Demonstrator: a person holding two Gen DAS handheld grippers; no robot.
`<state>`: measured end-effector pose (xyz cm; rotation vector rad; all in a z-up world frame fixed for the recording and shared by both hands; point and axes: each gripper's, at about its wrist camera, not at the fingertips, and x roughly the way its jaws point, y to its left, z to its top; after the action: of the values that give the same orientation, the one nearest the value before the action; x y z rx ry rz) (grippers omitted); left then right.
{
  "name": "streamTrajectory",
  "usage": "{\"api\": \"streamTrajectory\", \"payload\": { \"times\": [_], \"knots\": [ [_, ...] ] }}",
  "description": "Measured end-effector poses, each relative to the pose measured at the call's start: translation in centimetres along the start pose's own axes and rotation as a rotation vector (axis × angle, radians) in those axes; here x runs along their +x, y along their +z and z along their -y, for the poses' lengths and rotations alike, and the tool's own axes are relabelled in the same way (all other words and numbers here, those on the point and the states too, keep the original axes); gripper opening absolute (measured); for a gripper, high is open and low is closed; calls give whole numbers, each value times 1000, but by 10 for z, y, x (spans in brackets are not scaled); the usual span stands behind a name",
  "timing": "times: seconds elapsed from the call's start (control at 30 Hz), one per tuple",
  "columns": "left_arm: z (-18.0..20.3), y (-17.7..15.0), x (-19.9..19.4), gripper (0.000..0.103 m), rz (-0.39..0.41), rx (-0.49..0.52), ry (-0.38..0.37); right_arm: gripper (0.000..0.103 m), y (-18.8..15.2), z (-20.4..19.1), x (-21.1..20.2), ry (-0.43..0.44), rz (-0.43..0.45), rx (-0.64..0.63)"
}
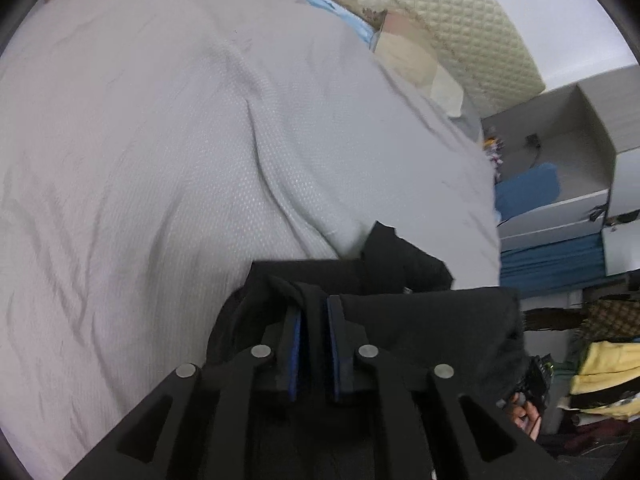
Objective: Fold large clothes
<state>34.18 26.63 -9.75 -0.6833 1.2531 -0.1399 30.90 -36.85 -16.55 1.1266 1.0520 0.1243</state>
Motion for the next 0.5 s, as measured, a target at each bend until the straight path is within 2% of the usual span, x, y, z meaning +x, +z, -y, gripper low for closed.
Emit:
{"api": "streamTrajectory", "payload": {
  "times": [0.07,0.13,0.27,0.33,0.43,0.5],
  "knots": [
    [-2,-10,-25,49,36,-12,-24,54,-11,-12,-21,-8,14,-42],
    [1,-19,-57,65,98,10,-35,58,-20,-20,-37,-10,30,-60],
    [21,-37,-101,65,195,119,-13,72,-34,-44,-82,-72,106,-145],
    [40,-53,-114,65,247,190,2,73,-41,-56,-100,-105,145,-194],
    [69,-73,-116,65,301,284,32,76,-56,-82,-116,-169,204,-310],
    [91,-88,-103,65,323,362,45,78,-73,-101,-112,-202,215,-405]
  ]
}}
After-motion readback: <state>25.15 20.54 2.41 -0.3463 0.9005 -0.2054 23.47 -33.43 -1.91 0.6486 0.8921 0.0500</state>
